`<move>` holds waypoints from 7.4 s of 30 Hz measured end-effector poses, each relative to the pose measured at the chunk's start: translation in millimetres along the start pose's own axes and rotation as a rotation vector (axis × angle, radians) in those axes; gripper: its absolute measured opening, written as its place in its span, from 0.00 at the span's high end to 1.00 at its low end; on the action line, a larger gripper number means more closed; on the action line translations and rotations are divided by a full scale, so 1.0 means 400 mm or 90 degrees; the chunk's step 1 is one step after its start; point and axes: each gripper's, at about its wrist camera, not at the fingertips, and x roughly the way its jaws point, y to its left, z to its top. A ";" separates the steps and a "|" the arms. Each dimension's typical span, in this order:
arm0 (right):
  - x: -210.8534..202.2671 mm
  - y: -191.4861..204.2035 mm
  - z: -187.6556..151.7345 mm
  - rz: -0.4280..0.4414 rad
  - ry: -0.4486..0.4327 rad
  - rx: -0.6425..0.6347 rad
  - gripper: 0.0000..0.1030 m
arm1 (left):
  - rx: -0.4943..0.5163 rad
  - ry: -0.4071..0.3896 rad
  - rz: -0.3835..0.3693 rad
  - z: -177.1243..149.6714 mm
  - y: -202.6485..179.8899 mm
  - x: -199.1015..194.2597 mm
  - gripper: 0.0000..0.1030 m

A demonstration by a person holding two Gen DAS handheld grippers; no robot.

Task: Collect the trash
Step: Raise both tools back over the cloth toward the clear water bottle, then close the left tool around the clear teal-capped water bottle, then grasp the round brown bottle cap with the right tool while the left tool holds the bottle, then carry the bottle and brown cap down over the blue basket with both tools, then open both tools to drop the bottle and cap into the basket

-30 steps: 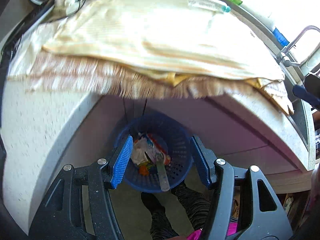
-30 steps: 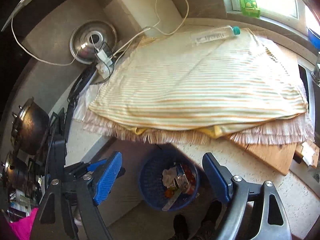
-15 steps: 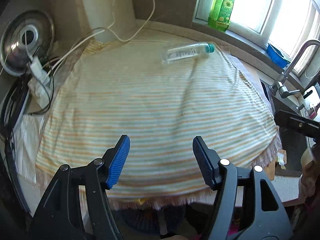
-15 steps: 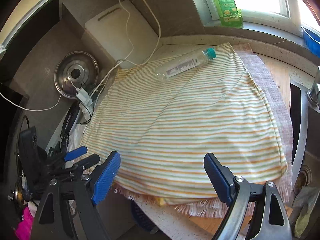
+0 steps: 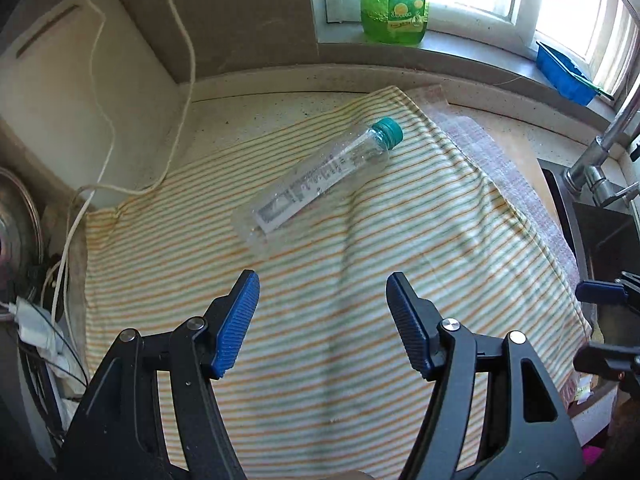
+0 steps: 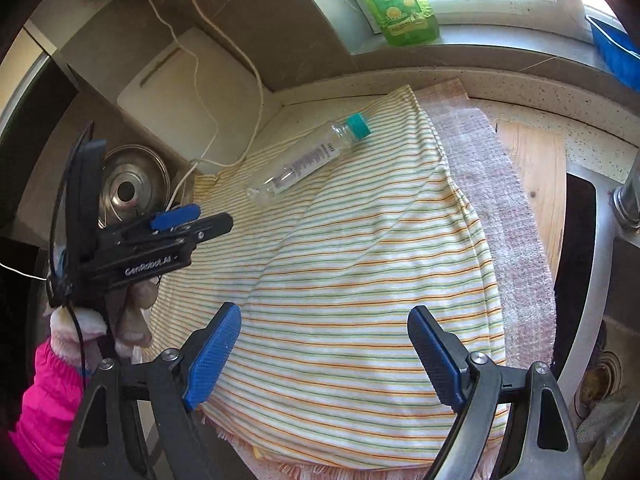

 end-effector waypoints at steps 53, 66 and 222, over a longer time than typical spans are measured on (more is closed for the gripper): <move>0.238 -0.001 0.271 -0.004 0.013 -0.011 0.21 | -0.111 0.118 -0.029 0.061 0.273 0.285 0.38; 0.450 0.159 0.379 -0.015 0.082 -0.180 0.26 | -0.267 0.087 -0.008 -0.087 0.394 0.233 0.41; 0.384 0.339 -0.763 -0.172 0.213 -0.233 0.51 | -0.306 0.260 -0.045 -1.178 0.098 0.084 0.40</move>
